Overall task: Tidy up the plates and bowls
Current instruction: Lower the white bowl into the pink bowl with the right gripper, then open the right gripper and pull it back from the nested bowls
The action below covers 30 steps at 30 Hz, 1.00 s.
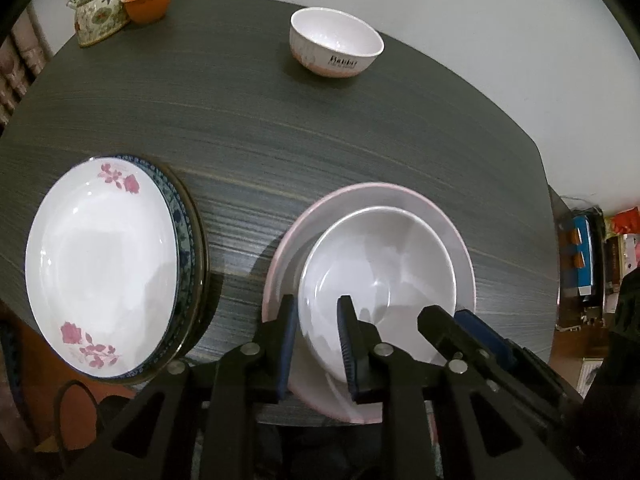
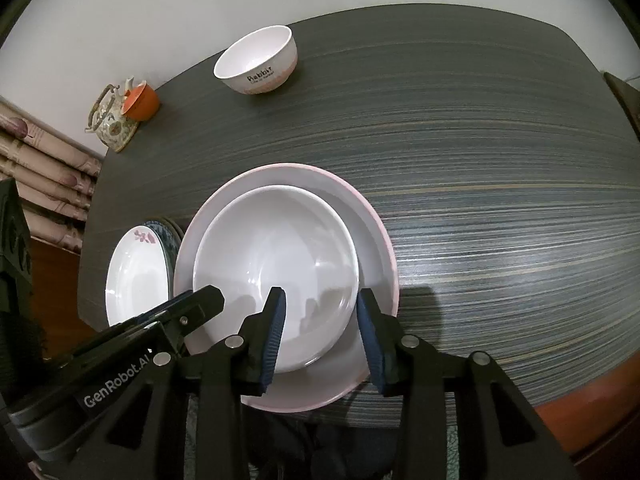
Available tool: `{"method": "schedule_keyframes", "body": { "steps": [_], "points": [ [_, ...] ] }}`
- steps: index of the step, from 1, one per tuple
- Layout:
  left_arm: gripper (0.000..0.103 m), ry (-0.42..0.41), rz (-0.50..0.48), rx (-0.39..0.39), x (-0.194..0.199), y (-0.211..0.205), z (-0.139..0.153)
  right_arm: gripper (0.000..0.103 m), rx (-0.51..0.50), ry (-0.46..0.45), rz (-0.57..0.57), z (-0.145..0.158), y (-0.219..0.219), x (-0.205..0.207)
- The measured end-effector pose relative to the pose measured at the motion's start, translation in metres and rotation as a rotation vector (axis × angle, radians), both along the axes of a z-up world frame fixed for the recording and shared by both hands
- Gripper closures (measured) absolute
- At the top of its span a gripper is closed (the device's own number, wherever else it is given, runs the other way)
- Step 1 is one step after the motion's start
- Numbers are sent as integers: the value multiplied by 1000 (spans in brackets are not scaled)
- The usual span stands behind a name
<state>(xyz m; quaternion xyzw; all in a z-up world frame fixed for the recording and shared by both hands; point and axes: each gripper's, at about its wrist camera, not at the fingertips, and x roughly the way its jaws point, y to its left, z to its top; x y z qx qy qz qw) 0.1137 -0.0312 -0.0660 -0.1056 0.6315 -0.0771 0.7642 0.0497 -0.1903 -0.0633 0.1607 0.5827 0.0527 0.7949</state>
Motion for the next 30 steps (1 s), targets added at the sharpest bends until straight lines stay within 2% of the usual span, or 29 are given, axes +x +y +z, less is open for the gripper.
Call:
{"method": "schedule_keyframes", "body": {
  "steps": [7, 15, 24, 30],
  "points": [
    [80, -36, -10, -8, 1, 4, 9, 61, -7, -40, -5, 9, -3, 3],
    [78, -40, -12, -7, 4, 2, 9, 58, -6, -66, -12, 17, -7, 9],
    [78, -62, -13, -21, 9, 3, 18, 57, -4, -61, 2, 14, -8, 21],
    [78, -120, -12, -5, 23, 7, 26, 57, 15, -77, 14, 24, -11, 30]
  ]
}}
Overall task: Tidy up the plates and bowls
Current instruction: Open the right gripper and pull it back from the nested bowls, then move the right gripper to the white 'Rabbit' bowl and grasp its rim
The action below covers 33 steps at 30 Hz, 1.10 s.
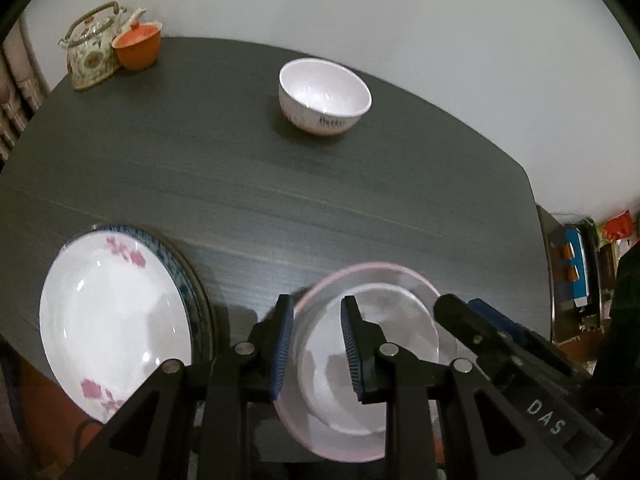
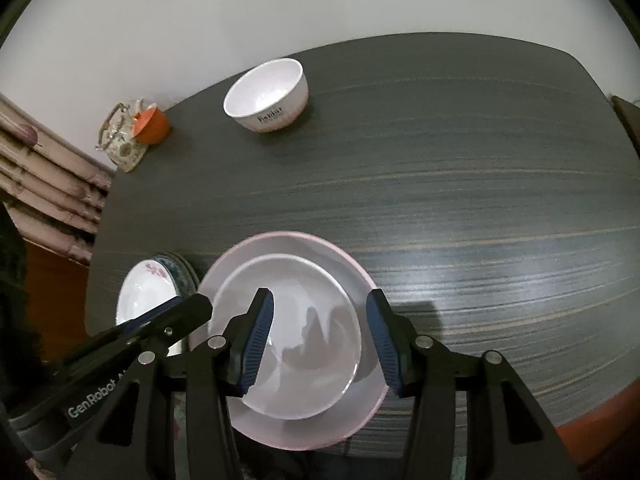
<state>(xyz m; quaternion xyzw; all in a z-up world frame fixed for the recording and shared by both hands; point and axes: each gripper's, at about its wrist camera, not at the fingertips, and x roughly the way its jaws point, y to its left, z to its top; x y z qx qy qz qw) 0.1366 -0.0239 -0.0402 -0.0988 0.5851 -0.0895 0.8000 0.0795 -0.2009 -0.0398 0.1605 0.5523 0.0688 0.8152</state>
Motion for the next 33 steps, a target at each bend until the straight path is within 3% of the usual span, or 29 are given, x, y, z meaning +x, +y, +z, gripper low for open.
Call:
{"method": "schedule_keyframes", "body": {
  "steps": [7, 13, 18, 23, 33],
  "points": [
    [69, -71, 36, 61, 20, 18, 5, 55, 10, -57, 13, 14, -7, 18],
    [67, -61, 65, 99, 52, 31, -2, 55, 27, -72, 20, 13, -16, 40],
    [54, -51, 85, 72, 87, 39, -6, 55, 73, -55, 36, 3, -28, 69],
    [54, -34, 100, 52, 121, 40, -14, 54, 95, -37, 37, -7, -36, 104],
    [54, 6, 129, -79, 197, 37, -27, 53, 108, 7, 12, -20, -28, 183]
  ]
}}
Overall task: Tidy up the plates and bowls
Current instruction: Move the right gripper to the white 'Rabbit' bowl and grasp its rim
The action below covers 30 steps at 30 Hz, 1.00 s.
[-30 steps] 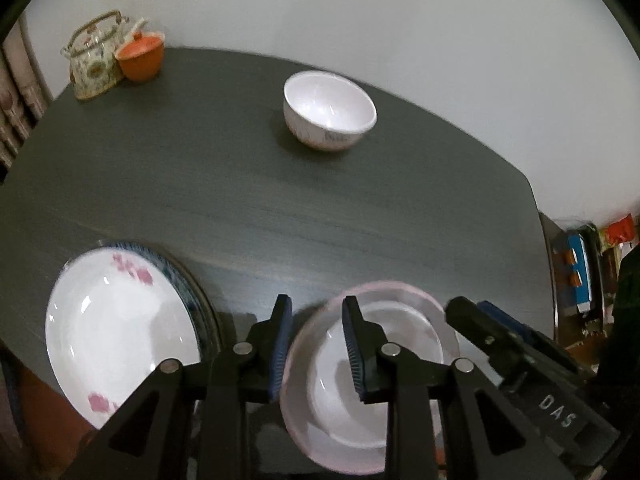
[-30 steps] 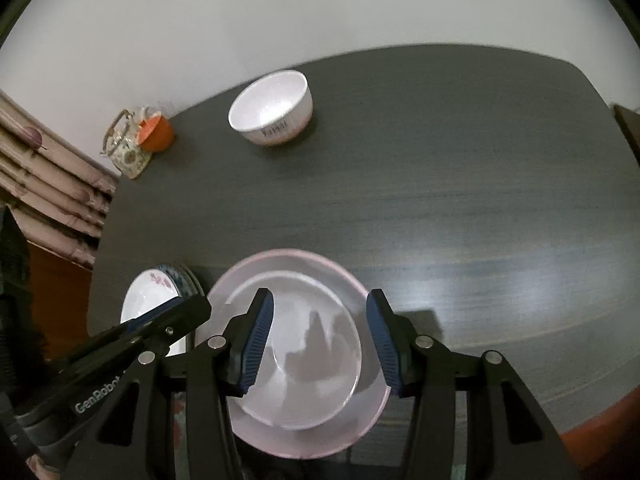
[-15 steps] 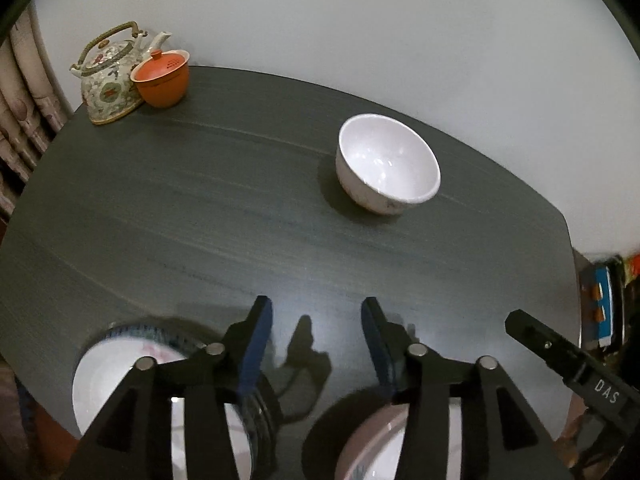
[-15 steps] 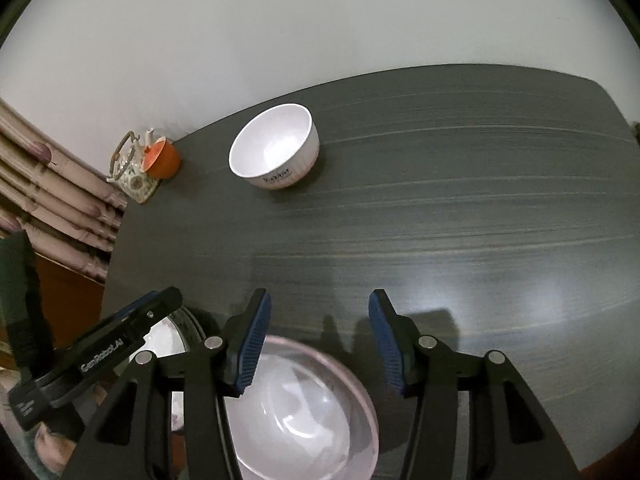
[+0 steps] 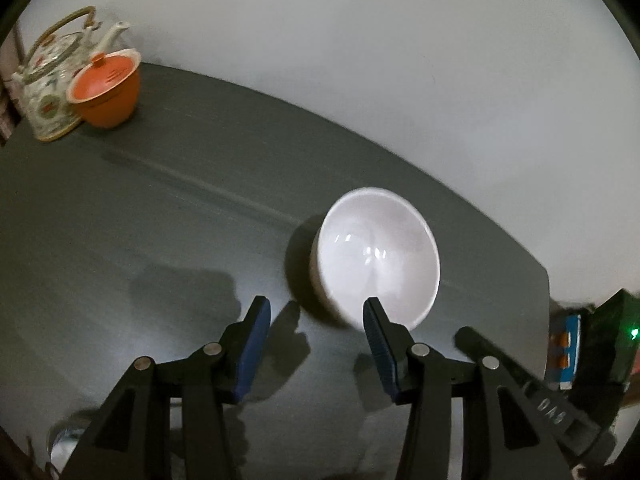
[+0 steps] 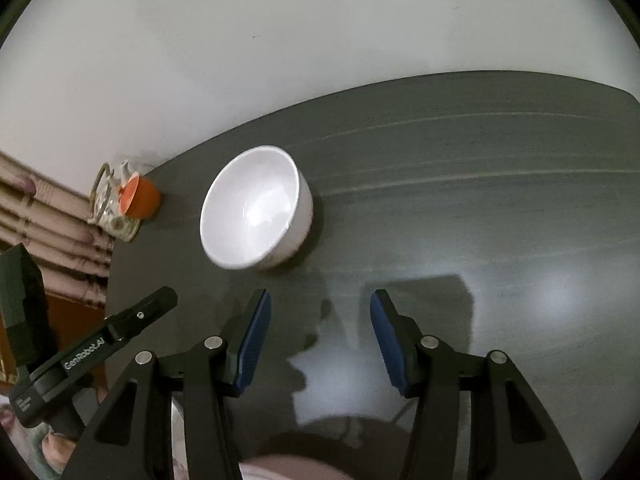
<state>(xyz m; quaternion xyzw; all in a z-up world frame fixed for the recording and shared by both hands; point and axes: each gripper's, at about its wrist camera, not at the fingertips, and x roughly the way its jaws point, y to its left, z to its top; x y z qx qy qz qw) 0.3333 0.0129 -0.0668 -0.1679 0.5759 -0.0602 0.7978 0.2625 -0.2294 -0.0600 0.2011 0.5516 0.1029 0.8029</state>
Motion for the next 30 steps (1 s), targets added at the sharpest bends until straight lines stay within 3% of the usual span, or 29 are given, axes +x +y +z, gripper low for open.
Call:
{"method": "schedule_keyframes", "body": {
  "steps": [14, 17, 20, 24, 28, 30],
  "points": [
    [54, 82, -24, 41, 38, -20, -43, 53, -74, 44, 19, -28, 37, 72],
    [72, 92, -22, 58, 41, -19, -49, 54, -89, 59, 10, -35, 39, 76],
    [84, 113, -8, 38, 42, -18, -58, 59, -82, 75, 4, -41, 39, 79],
    [92, 107, -20, 10, 40, -18, -58, 68, -69, 90, -18, -48, 37, 81],
    [92, 106, -19, 23, 35, -22, -53, 88, -25, 87, -14, -49, 35, 79],
    [92, 98, -24, 23, 28, -25, -47, 88, -28, 82, -12, -46, 36, 78]
  ]
}}
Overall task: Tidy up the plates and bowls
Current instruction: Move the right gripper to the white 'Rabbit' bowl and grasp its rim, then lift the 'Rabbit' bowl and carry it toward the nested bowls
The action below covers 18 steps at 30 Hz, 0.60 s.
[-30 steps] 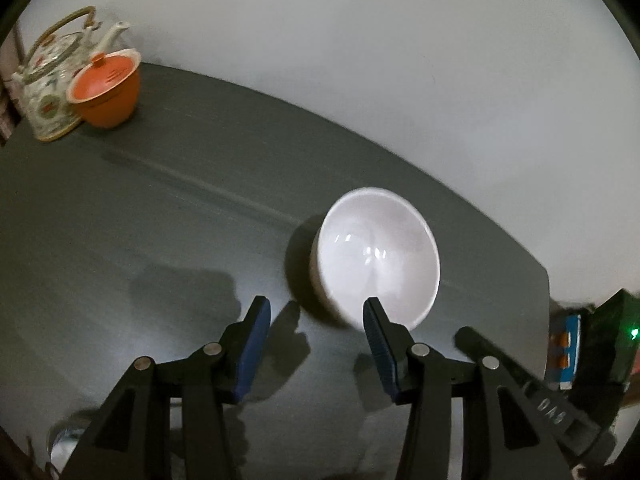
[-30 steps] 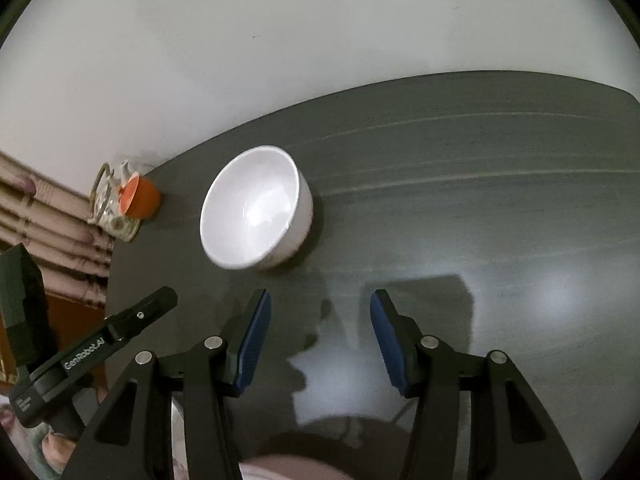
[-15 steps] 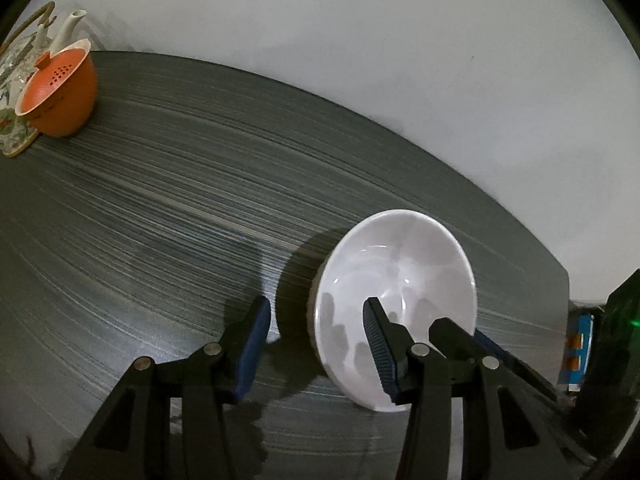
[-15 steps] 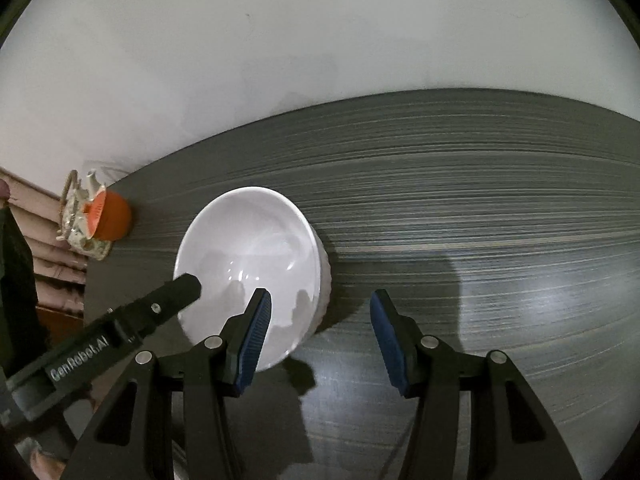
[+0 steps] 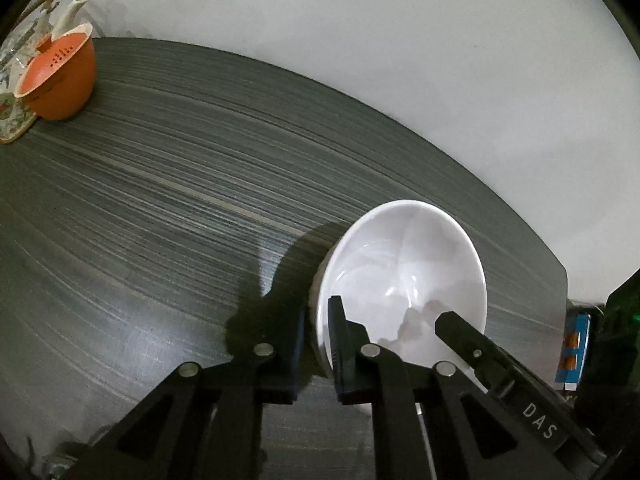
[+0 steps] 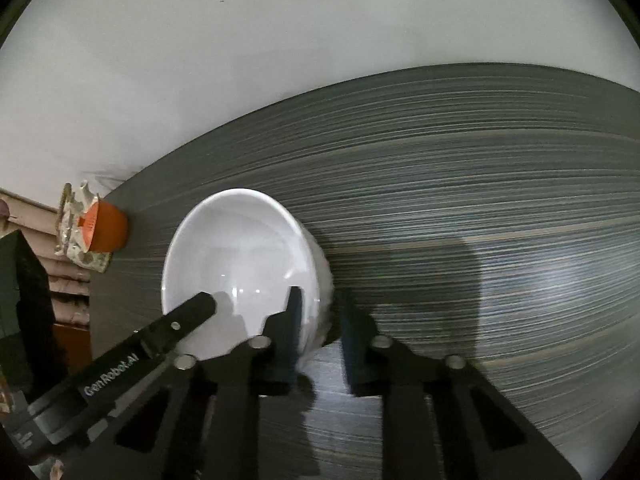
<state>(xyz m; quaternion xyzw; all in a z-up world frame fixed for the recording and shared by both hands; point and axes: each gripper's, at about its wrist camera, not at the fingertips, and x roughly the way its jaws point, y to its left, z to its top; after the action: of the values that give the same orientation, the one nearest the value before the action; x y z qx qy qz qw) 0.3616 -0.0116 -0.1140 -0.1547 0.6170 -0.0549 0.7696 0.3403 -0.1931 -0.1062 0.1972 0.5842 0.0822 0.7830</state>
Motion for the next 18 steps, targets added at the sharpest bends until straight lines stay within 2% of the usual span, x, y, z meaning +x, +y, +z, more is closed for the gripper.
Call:
{"method": "schedule_keyframes", "body": {
  "steps": [6, 14, 18],
  "points": [
    [92, -60, -19, 23, -11, -10, 39, 88, -7, -19, 0, 18, -1, -14],
    [92, -134, -35, 29, -67, -27, 93, 88, 6, -79, 1, 68, -13, -56],
    [92, -158, -35, 26, -92, -16, 118, 88, 9, -119, 3, 96, -16, -83]
  ]
}}
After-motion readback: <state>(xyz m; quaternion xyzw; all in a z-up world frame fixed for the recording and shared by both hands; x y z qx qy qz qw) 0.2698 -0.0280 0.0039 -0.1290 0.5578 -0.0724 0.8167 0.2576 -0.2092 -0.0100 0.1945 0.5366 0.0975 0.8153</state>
